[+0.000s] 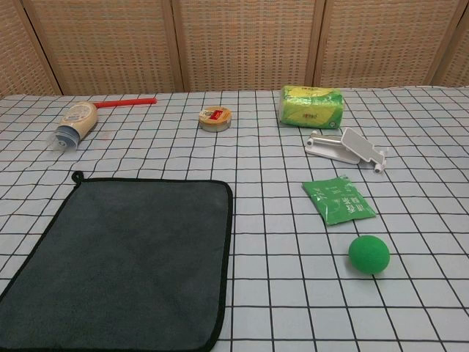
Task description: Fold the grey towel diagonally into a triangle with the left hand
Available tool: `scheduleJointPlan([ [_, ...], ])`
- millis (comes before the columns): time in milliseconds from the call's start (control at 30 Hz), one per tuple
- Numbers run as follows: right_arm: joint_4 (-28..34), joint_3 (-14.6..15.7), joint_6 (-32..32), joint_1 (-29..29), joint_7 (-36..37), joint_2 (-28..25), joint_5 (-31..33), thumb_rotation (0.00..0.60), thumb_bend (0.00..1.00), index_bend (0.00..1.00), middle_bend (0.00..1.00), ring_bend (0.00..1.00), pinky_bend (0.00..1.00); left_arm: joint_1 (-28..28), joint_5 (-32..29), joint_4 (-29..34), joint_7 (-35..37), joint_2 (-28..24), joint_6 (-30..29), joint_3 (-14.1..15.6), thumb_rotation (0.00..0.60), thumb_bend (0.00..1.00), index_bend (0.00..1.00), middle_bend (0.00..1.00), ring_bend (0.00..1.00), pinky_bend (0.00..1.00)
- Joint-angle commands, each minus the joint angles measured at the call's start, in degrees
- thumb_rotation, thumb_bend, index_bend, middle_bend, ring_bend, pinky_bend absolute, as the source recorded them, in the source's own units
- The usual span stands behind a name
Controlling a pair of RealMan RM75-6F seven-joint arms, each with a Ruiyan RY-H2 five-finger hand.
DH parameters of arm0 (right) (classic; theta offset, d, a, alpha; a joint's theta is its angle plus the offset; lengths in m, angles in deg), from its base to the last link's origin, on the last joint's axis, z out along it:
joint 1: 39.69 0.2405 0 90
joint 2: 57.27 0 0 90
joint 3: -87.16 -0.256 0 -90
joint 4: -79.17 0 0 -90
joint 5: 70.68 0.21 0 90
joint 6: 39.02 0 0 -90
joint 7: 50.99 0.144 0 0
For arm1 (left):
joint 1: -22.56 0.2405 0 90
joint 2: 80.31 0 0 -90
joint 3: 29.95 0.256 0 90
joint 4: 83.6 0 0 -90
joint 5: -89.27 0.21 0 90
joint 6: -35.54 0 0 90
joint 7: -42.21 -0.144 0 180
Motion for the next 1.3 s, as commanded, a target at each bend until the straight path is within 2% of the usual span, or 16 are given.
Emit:
scheduleJointPlan([
  [33,0.02,0.01,0.00,0.00,-0.03,0.00,-0.02,0.600,0.00,0.03,0.00,0.00,0.00,-0.02,-0.05,-0.02,0.04,-0.01,0.07,0.00,0.600,0.00,0.00,0.00,0.00,0.00],
  [267,-0.03,0.05,0.09,-0.01,-0.06,0.04,0.04,0.600,0.00,0.03,0.00,0.00,0.00,-0.53,-0.79,-0.27,0.08,0.16,1.14,-0.20,0.600,0.00,0.00,0.00,0.00,0.00],
  [400,-0.11,-0.05,0.20,0.03,0.05,0.05,0.35,0.600,0.00,0.03,0.00,0.00,0.00,-2.14,-1.86,-0.44,0.05,0.67,3.92,-0.71,0.600,0.00,0.00,0.00,0.00,0.00],
  [600,-0.42,-0.63,0.86,0.43,-0.17,0.27,1.71,0.600,0.00,0.04,0.00,0.00,0.00,-11.87,-4.02,-2.15,4.00,3.16,16.40,-4.74,0.600,0.00,0.01,0.00,0.00,0.00],
  [700,-0.75,-0.98,1.14,0.52,-0.52,0.38,2.79,0.600,0.00,0.04,0.00,0.00,0.00,-18.04,-3.67,-5.26,6.25,4.93,23.46,-6.78,0.600,0.00,0.08,0.00,0.00,0.00],
  [767,-1.01,-1.30,1.43,0.61,-0.69,0.51,3.83,0.600,0.00,0.04,0.00,0.00,0.00,-22.78,-4.28,-8.37,6.32,7.60,28.61,-8.43,0.600,0.04,0.13,0.00,0.00,0.00],
  [900,-1.47,-1.95,1.93,0.77,-0.86,0.61,5.71,0.600,0.00,0.04,0.00,0.00,0.00,-29.65,-6.96,-13.02,3.97,13.14,35.93,-10.57,0.600,0.21,0.25,0.00,0.00,0.00],
  [1167,-3.16,-3.29,4.32,1.56,-1.03,1.00,10.47,0.600,0.00,0.04,0.00,0.00,0.00,-41.91,-13.18,-24.72,-2.01,26.40,47.21,-13.57,0.600,0.32,0.32,0.00,0.00,0.00],
  [1300,-3.68,-3.82,4.92,1.75,-0.90,1.09,12.07,0.600,0.00,0.04,0.00,0.00,0.00,-45.42,-15.47,-29.72,-3.51,31.05,49.52,-14.05,0.600,0.39,0.34,0.00,0.00,0.00],
])
